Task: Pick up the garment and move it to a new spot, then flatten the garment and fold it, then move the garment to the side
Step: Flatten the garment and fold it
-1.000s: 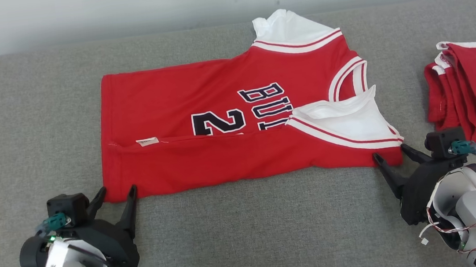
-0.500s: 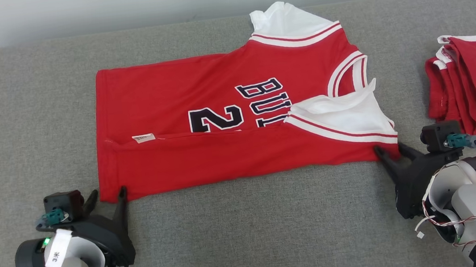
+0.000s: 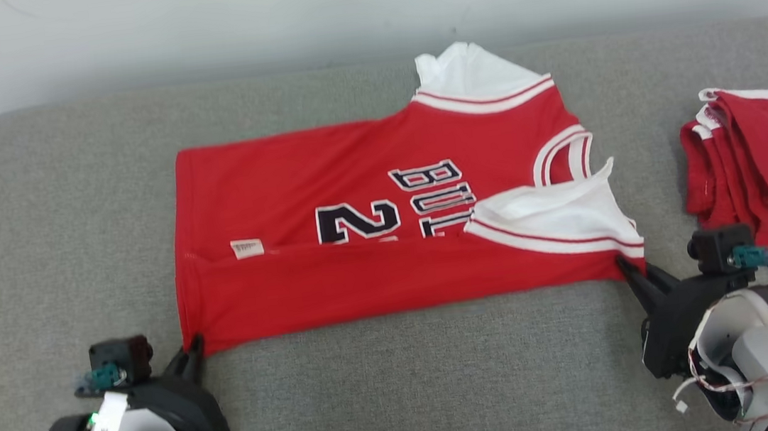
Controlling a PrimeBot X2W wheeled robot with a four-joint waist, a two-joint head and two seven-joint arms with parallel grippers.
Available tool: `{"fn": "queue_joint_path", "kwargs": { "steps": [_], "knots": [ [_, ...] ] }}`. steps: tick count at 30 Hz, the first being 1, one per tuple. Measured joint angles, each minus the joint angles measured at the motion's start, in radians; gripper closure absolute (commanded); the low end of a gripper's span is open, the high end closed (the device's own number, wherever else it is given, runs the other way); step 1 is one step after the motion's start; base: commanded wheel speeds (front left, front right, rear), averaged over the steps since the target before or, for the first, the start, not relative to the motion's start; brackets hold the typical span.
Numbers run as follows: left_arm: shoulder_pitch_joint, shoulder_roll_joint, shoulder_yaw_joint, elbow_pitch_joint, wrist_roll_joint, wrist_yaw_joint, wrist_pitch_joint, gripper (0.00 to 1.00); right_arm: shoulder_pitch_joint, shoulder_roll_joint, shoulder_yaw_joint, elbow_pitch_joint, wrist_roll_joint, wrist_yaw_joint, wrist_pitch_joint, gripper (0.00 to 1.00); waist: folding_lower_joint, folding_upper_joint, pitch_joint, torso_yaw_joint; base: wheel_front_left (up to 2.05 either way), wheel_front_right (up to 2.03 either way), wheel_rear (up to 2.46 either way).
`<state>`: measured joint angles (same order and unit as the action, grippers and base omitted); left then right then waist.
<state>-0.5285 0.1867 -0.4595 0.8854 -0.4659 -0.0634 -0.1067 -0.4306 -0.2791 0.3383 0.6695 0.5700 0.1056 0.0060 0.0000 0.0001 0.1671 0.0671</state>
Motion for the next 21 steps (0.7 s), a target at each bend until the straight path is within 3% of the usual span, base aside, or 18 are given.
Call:
{"fn": "queue_joint_path", "kwargs": {
  "steps": [21],
  "knots": [
    [0.263,0.025,-0.014,-0.051,-0.01,-0.016,-0.035,1.0,0.342,-0.029,0.014,-0.161,0.055,0.01,-0.041,1.0,-0.0002,-0.0001,-0.183,-0.007,0.0,0.0,0.0]
  ]
}}
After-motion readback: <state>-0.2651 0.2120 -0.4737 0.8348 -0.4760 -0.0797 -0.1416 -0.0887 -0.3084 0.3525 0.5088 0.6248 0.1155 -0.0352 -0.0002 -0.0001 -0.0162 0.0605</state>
